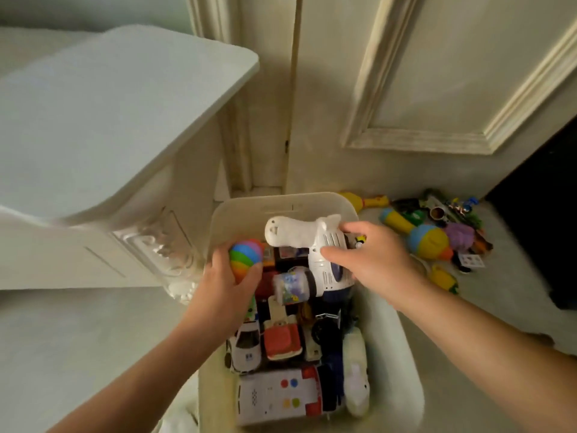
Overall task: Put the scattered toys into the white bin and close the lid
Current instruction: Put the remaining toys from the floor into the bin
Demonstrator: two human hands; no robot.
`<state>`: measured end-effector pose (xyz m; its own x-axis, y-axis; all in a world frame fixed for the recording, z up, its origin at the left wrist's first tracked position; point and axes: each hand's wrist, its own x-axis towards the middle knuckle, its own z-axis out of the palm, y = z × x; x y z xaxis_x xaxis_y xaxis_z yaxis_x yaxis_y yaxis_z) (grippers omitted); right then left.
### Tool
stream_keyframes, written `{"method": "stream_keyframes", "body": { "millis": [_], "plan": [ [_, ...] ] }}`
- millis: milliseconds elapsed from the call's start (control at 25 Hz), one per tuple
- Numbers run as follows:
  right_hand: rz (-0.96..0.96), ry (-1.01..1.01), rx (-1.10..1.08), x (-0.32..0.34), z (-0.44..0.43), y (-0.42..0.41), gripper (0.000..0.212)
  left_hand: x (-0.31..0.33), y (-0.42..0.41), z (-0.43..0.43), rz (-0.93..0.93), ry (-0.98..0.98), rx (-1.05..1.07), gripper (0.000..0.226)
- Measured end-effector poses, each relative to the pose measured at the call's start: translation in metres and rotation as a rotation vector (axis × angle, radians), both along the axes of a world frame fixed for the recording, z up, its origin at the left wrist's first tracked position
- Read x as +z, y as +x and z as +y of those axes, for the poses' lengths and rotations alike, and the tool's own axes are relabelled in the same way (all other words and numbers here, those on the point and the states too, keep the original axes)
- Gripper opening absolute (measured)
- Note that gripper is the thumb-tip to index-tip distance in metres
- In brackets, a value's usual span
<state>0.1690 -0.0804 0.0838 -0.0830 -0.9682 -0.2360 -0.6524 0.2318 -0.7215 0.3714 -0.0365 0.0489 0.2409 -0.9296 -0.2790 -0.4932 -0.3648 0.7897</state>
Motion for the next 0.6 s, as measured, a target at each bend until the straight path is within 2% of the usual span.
{"method": "stream_keyframes", "body": {
  "millis": [40, 120, 320, 400, 480, 600],
  "plan": [
    [0.116, -0.012, 0.009, -0.005, -0.006, 0.005, 0.053, -0.006, 0.001, 0.002, -0.047, -0.021, -0.036, 0.050],
    [0.227, -0.029, 0.035, -0.013, -0.018, 0.016, 0.055, -0.011, -0.001, 0.004, -0.145, -0.039, -0.115, 0.056],
    [0.263, -0.119, 0.064, -0.027, -0.049, 0.044, 0.047, -0.014, -0.001, 0.008, -0.362, -0.110, -0.289, 0.055],
    [0.319, -0.164, 0.136, -0.039, -0.059, 0.051, 0.042, -0.016, 0.001, 0.011, -0.452, -0.087, -0.358, 0.056],
    [0.369, -0.122, 0.245, -0.057, -0.064, 0.051, 0.041, -0.017, 0.000, 0.014, -0.542, -0.050, -0.453, 0.054],
    [0.270, -0.001, 0.337, -0.079, -0.057, 0.048, 0.063, -0.024, 0.002, 0.017, -0.630, 0.001, -0.592, 0.054]
  ]
}}
